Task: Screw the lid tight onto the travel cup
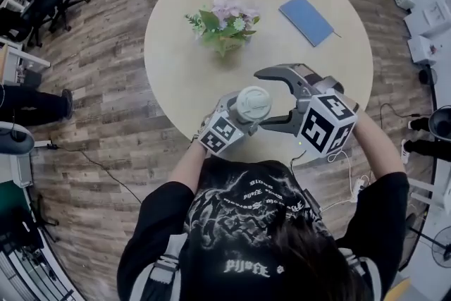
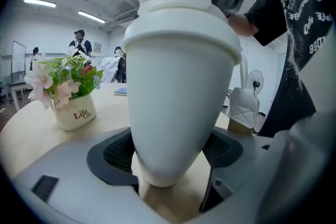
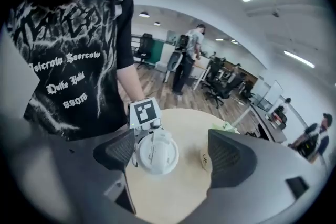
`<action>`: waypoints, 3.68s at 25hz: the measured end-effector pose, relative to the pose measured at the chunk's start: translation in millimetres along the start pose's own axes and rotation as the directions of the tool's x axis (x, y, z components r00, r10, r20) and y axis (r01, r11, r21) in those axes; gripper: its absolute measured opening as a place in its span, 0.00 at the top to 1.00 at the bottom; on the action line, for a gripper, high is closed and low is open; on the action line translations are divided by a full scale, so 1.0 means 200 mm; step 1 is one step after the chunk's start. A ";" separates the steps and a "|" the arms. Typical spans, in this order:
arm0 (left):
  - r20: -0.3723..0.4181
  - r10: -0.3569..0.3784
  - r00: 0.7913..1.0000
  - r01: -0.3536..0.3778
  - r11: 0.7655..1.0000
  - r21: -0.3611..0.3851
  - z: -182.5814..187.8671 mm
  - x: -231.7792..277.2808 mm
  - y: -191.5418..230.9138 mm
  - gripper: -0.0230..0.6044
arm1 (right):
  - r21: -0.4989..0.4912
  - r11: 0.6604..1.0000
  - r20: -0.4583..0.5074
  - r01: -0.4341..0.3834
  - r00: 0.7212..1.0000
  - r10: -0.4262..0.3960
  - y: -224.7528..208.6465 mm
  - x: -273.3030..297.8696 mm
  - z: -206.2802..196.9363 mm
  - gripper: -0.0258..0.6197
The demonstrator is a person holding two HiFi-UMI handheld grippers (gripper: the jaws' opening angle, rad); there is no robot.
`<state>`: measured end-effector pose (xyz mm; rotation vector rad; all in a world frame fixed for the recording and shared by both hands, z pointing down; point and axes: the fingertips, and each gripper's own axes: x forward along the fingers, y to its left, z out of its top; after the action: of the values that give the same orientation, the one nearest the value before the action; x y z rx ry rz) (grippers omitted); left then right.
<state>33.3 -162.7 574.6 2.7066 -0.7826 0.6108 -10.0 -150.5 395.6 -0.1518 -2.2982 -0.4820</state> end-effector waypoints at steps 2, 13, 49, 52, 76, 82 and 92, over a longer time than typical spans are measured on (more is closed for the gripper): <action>0.002 -0.002 1.000 0.002 1.000 -0.003 0.00 0.00 0.00 0.33 | -0.113 0.990 -0.058 -0.088 0.995 0.082 0.02 0.03 -0.03 0.27; -0.014 -0.025 1.000 0.024 1.000 -0.016 -0.02 0.02 0.00 0.33 | -0.743 0.488 -0.394 -0.458 0.889 0.235 0.13 0.14 -0.24 0.27; -0.064 0.018 0.998 -0.017 1.000 0.024 -0.07 0.06 0.02 0.33 | -0.563 0.704 -0.342 -0.432 0.898 0.278 0.21 0.31 -0.30 0.26; -0.096 0.012 0.995 -0.010 1.000 0.023 -0.08 0.06 0.02 0.33 | -0.499 0.768 -0.330 -0.401 0.907 0.260 0.20 0.32 -0.29 0.26; -0.039 0.050 0.998 -0.049 0.998 0.034 -0.09 0.06 0.03 0.33 | 0.145 0.984 -0.098 0.102 0.991 -0.088 0.11 0.34 -0.25 0.26; -0.012 0.068 0.998 -0.068 0.997 0.031 -0.09 0.06 0.02 0.33 | 0.421 0.867 -0.031 0.266 0.960 -0.279 0.09 0.31 -0.26 0.31; -0.038 -0.043 0.998 0.046 0.995 0.087 -0.08 0.05 0.01 0.33 | 0.152 0.981 -0.071 0.123 0.991 -0.113 0.10 0.27 -0.25 0.25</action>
<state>35.4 -163.2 593.9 2.7759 -0.7005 0.6972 -8.9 -153.5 471.6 0.0769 -2.2816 -0.3587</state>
